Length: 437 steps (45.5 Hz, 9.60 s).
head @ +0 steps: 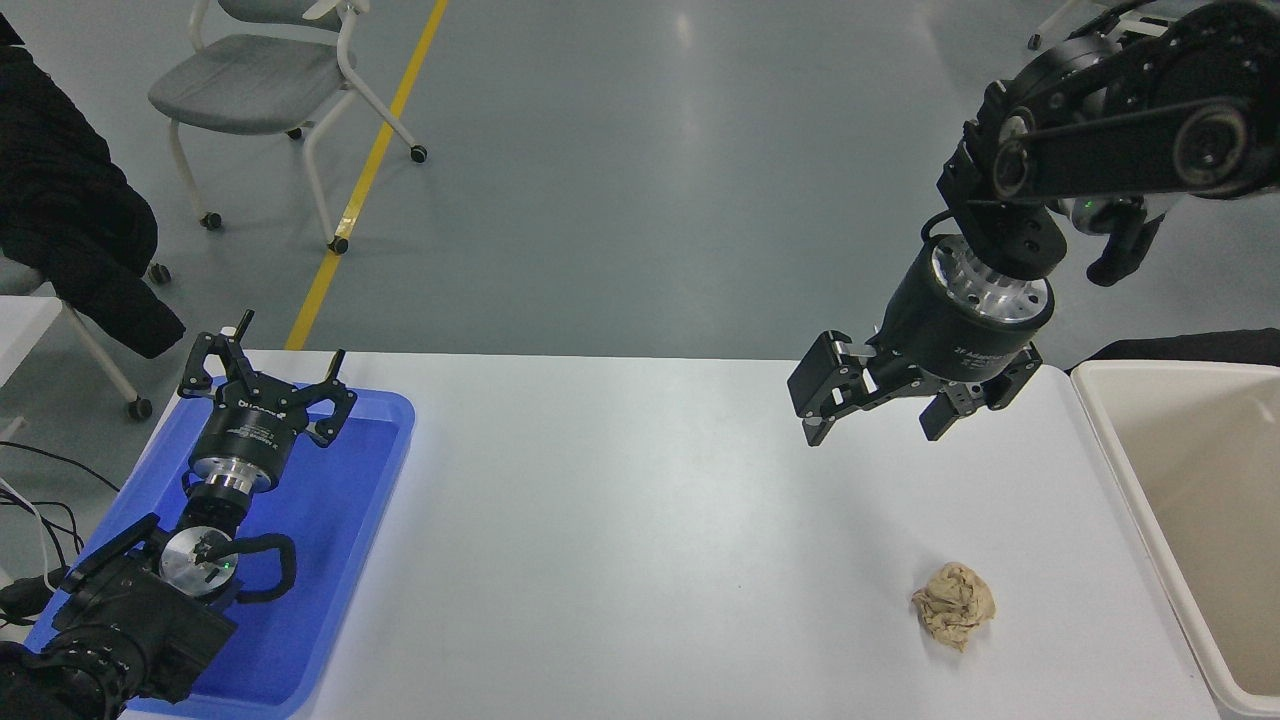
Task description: Pick up paper ball place in dustbin
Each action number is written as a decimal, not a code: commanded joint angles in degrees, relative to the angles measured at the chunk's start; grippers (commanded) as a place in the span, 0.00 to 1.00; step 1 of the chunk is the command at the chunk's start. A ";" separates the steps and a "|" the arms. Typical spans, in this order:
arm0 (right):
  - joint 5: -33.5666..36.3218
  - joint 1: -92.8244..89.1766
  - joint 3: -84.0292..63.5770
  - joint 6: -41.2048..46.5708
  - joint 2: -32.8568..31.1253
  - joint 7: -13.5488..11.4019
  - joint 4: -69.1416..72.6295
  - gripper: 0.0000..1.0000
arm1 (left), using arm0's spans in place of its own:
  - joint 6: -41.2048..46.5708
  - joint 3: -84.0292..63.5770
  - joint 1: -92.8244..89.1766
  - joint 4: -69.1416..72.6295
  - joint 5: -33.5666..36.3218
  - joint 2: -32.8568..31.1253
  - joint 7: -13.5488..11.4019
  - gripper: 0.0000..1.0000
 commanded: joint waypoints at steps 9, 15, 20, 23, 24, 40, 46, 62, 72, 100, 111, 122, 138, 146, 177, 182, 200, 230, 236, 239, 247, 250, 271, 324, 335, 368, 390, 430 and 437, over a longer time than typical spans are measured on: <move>-0.13 -0.01 -0.44 -0.21 -0.02 -0.02 -0.41 1.00 | 0.00 0.00 0.08 0.00 0.00 -0.17 -0.10 1.00; -1.54 -0.53 -0.53 -0.13 -0.11 -0.11 -0.41 1.00 | 0.00 0.00 0.08 0.00 0.00 -0.17 -0.18 1.00; -2.86 -1.68 -0.53 -0.30 -0.11 -0.02 -0.67 1.00 | 0.00 0.00 0.08 0.00 0.00 -0.17 -0.10 1.00; -2.95 -2.38 -0.53 -0.56 -0.02 -0.02 -0.76 1.00 | 0.00 0.00 0.17 0.00 0.00 -0.17 -0.10 1.00; -3.03 -2.73 -0.53 -0.83 -0.11 -0.02 -0.93 1.00 | 0.00 0.00 0.08 0.00 0.00 -0.17 -0.10 1.00; -14.27 -16.78 1.40 -6.10 -8.01 0.07 -6.20 1.00 | 0.00 0.00 0.08 0.00 0.00 -0.17 -0.10 1.00; -22.10 -24.52 4.03 -9.35 -13.20 0.07 -8.58 1.00 | 0.00 0.00 0.08 0.00 0.00 -0.17 -0.10 1.00; -31.60 -46.23 18.17 -15.59 -21.03 -0.02 -15.78 1.00 | 0.00 0.00 0.08 -0.17 0.00 -0.17 -0.10 1.00; -35.46 -57.48 25.74 -16.12 -20.50 -0.11 -22.81 1.00 | 0.00 0.00 0.08 0.00 0.00 -0.17 -0.01 1.00; -40.39 -71.55 31.20 -24.38 -17.86 -0.11 -30.29 0.93 | 0.00 0.00 0.08 -0.18 0.00 -0.17 -0.01 1.00; -40.39 -71.99 31.20 -26.67 -17.69 -0.02 -30.46 0.26 | 0.00 0.00 0.08 0.00 0.00 -0.17 -0.01 1.00; -40.39 -71.64 31.20 -26.58 -17.77 0.16 -30.46 0.00 | 0.00 0.00 0.08 0.00 0.00 -0.17 -0.01 1.00; -40.12 -66.20 30.23 -24.83 -21.72 0.16 -26.87 0.00 | 0.00 0.00 -0.01 -0.18 0.00 -0.17 -0.01 1.00; -39.16 -53.47 22.25 -21.84 -26.65 0.24 -19.40 0.00 | 0.00 0.00 -0.01 0.00 0.00 -0.17 -0.01 1.00; -29.05 -0.01 -8.18 -10.67 -22.17 -0.19 6.54 0.00 | 0.00 0.00 0.08 0.00 0.00 0.01 -0.01 1.00; -29.05 0.17 -8.35 -10.67 -21.47 -0.28 6.45 0.00 | 0.00 -0.09 -0.01 -0.17 0.00 0.01 -0.01 1.00; -35.71 -6.50 -10.64 -11.03 -29.98 -0.20 -3.64 0.00 | 0.00 0.00 -0.01 0.00 0.00 0.01 -0.01 1.00; -45.22 -75.14 26.44 -19.19 -32.46 2.70 -66.93 0.00 | 0.00 0.00 -0.01 0.00 0.00 0.01 -0.01 1.00; -44.96 -81.30 29.00 -23.59 -28.33 2.18 -70.27 0.00 | 0.00 0.00 -0.10 0.00 0.00 0.01 -0.01 1.00; -44.96 -82.97 29.96 -24.82 -26.48 1.65 -70.81 0.00 | 0.00 0.00 -0.10 0.00 0.00 0.01 -0.01 1.00; -44.96 -85.00 33.66 -26.49 -23.93 -0.37 -70.72 0.00 | 0.00 0.00 -0.10 0.00 0.00 0.01 -0.01 1.00; -44.96 -85.09 33.66 -27.02 -23.40 -0.46 -70.72 0.00 | 0.00 0.00 -0.10 0.00 0.00 0.01 -0.01 1.00; -45.05 -84.38 33.66 -28.25 -23.75 -0.72 -70.98 0.00 | 0.00 0.00 -0.10 0.00 0.00 0.01 -0.01 1.00; -44.96 -83.94 37.70 -32.03 -23.05 -0.81 -70.89 1.00 | 0.00 0.00 -0.10 0.00 0.00 0.01 -0.01 1.00; -44.96 -83.50 37.70 -32.03 -22.87 -0.81 -70.98 1.00 | 0.00 0.00 -0.10 0.00 0.00 0.01 -0.01 1.00; -39.51 -73.84 68.53 -32.03 -24.37 -0.72 -58.15 1.00 | 0.00 0.00 -0.18 0.00 0.00 0.01 -0.01 1.00; -8.86 -79.99 97.46 -31.68 -24.46 -0.28 -40.22 1.00 | 0.00 0.00 -0.01 0.00 0.00 0.01 -0.01 1.00; 12.52 -88.77 112.93 -25.01 -8.02 0.59 -59.91 1.00 | 0.00 0.00 -0.10 0.00 0.00 -0.08 -0.01 1.00; 13.05 -93.08 114.95 -21.05 -8.11 3.40 -60.00 1.00 | 0.00 0.00 -0.10 0.00 0.00 -0.08 0.08 1.00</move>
